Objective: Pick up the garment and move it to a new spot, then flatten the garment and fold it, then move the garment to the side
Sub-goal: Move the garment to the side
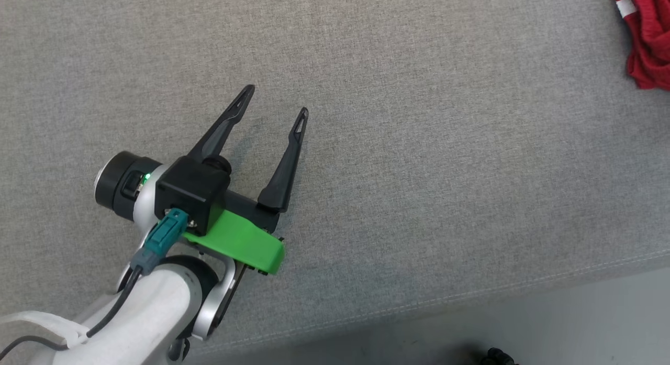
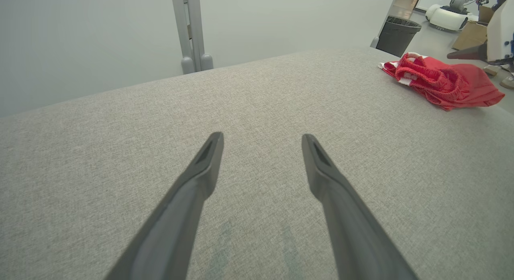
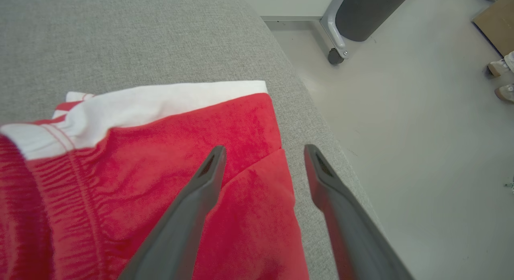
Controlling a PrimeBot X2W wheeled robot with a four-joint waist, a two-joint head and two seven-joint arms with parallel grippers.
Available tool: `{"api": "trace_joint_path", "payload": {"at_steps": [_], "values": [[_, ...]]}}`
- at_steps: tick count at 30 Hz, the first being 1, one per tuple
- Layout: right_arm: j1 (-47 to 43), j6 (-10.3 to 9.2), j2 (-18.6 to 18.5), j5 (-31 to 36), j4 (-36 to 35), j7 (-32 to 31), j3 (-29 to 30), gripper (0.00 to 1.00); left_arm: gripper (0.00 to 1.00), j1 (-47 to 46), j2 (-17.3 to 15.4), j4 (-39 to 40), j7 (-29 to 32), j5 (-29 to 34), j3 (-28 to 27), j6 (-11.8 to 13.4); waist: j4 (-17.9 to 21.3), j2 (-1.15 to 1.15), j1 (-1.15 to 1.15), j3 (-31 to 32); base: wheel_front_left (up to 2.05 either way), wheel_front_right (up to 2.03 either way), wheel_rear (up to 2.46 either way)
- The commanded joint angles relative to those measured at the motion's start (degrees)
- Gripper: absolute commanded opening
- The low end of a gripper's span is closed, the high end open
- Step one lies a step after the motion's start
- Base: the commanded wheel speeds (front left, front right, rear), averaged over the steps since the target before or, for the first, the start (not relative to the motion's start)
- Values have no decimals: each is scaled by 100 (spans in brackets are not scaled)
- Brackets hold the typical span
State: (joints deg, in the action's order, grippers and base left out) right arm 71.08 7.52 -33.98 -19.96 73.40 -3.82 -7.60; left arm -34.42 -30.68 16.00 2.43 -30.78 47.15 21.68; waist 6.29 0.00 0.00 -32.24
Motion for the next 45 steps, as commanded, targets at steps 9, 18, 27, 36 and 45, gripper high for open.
{"api": "trace_joint_path", "payload": {"at_steps": [9, 18, 27, 36, 45], "values": [[-64, -6, 274, 239, -26, 314, -59, 100, 100, -8, 59, -191, -163, -138, -79, -25, 155, 0, 0, 252, 0, 0, 0], [-426, -6, 584, -175, -646, 504, -580, 100, 100, 207, 247, -847, -574, -541, -244, -205, 93, 0, 0, 960, 0, 0, 0], [-1110, -6, 466, -857, -1383, 616, -1137, 100, 100, 582, 364, -1664, -1013, -1017, -453, -408, -189, 0, 0, 1801, 0, 0, 0], [-1922, -6, 492, -1357, -1875, 903, -1409, 100, 100, 1051, 140, -2284, -1260, -1438, -742, -546, -522, 0, 0, 2578, 0, 0, 0], [-2641, -6, 749, -1559, -2296, 1273, -1399, 100, 100, 1572, 33, -2523, -1481, -1737, -930, -639, -706, 0, 0, 3052, 0, 0, 0]]}}
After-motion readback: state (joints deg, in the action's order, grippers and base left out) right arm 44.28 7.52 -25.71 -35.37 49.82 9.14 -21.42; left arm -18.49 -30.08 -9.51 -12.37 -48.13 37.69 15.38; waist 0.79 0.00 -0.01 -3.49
